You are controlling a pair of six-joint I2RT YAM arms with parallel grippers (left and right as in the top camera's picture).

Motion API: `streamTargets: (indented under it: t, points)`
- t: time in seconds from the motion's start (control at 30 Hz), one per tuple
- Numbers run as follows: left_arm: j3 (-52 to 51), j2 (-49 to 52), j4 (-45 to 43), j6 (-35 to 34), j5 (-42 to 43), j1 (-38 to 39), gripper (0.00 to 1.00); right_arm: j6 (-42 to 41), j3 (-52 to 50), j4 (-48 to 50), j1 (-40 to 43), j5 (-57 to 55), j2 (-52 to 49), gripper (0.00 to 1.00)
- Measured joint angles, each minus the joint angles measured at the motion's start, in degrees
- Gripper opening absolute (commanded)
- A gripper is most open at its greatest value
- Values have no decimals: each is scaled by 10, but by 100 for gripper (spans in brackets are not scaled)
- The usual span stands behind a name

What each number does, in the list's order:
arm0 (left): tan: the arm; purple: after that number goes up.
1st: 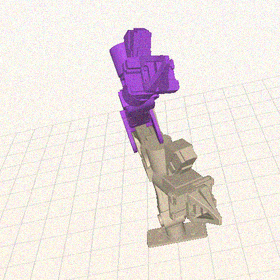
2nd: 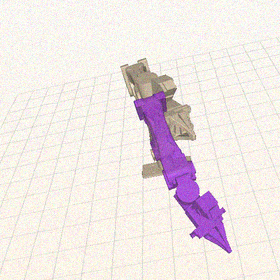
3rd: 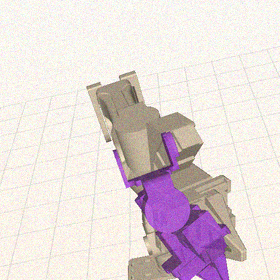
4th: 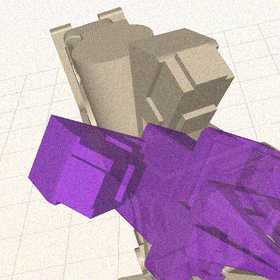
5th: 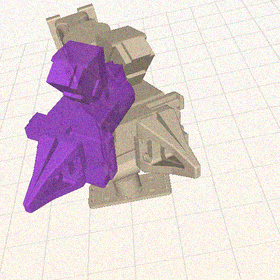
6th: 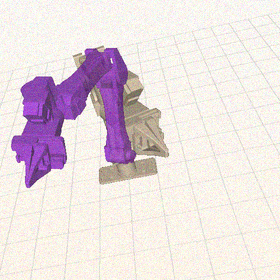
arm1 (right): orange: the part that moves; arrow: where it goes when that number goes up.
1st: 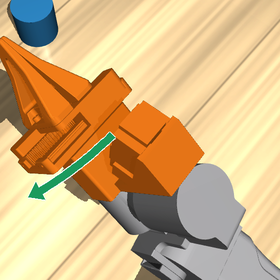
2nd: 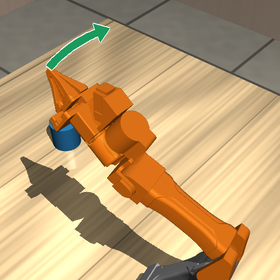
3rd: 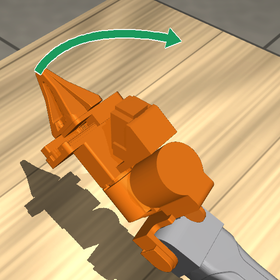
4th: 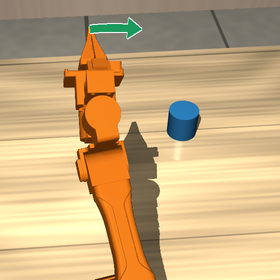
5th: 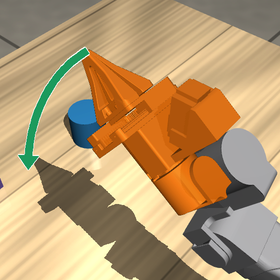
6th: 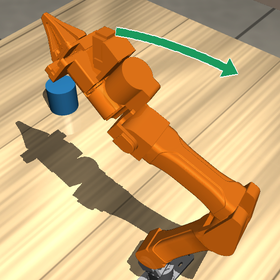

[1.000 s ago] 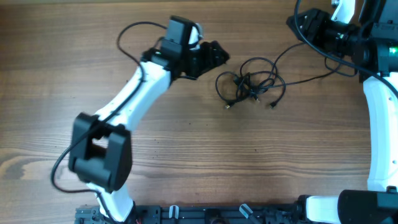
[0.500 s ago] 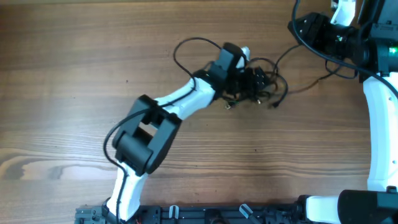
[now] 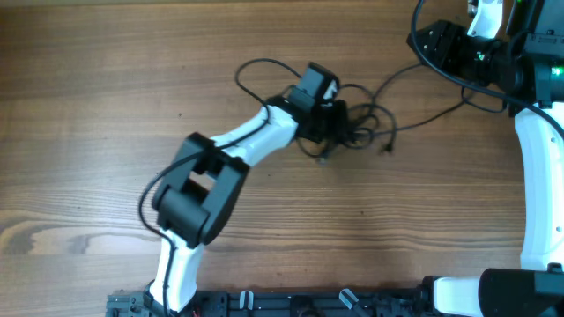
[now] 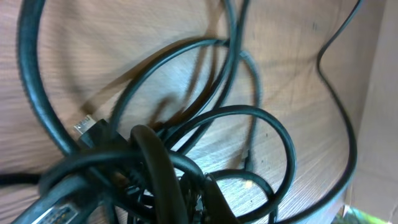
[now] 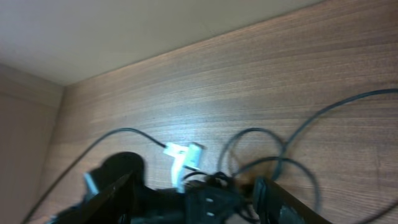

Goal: Untangle cables

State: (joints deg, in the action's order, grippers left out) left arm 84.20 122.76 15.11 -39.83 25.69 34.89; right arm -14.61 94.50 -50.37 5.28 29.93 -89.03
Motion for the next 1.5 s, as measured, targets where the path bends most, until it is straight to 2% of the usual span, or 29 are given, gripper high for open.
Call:
streamTargets:
  t: [0.27,0.47,0.7,0.87,1.13,1.3,1.5]
  points:
    - [-5,-178,85,17,-12,-68,4,38,-1,0,-24,56,-38,54]
    - [-5,-242,96,-28,-2,-86,4,82,-3,0,-81,96,-61,48]
    - [-5,-241,103,-114,54,-143,4,135,-3,0,-98,144,-63,38]
    - [-5,-241,102,-200,86,-186,4,154,-3,-7,-105,156,-63,33]
    - [-5,-241,102,-365,153,-216,4,177,-3,14,-164,164,-74,31]
    - [-5,-241,102,-464,201,-214,4,157,-3,44,-193,153,-89,29]
    - [-5,-241,102,-527,228,-214,4,101,-3,61,-237,72,-103,27]
